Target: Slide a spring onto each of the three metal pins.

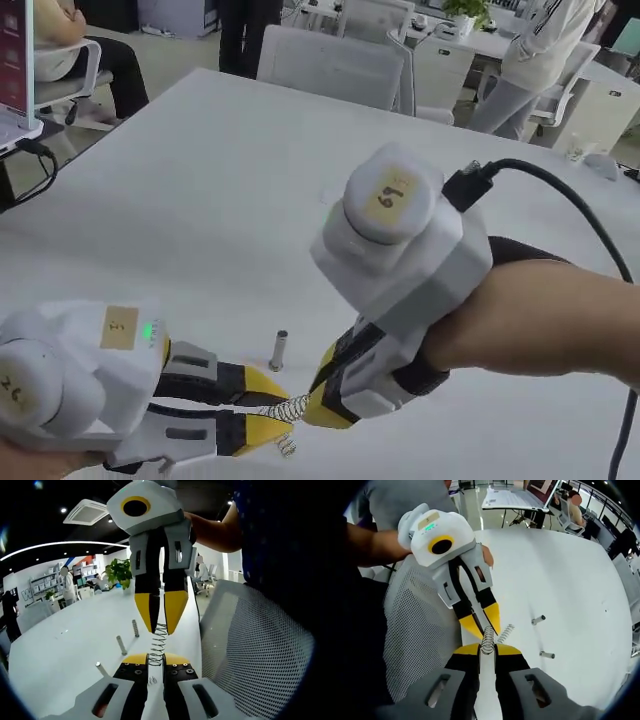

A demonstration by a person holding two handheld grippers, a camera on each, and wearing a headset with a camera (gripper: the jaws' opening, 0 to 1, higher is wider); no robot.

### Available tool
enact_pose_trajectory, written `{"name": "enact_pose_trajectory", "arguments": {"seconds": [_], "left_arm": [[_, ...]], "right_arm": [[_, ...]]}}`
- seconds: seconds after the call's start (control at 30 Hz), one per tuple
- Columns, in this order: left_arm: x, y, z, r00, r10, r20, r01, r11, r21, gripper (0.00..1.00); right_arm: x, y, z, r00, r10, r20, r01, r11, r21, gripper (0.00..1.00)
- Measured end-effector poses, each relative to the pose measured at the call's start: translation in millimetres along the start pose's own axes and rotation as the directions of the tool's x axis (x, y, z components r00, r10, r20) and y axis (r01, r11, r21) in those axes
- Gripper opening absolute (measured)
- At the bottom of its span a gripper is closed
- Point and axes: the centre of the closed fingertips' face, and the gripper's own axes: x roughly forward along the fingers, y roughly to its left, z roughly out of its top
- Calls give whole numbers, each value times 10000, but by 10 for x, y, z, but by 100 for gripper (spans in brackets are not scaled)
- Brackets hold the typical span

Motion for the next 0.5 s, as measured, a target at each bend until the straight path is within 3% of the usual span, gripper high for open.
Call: {"name": "enact_pose_trajectory", "arguments": {"seconds": [0.5], "left_arm": [[24, 62, 61, 9977, 107, 676, -8, 9893, -1457, 2]], "right_arm": [[-85, -107, 113, 9947, -346, 971, 354, 9994, -64, 8]]}}
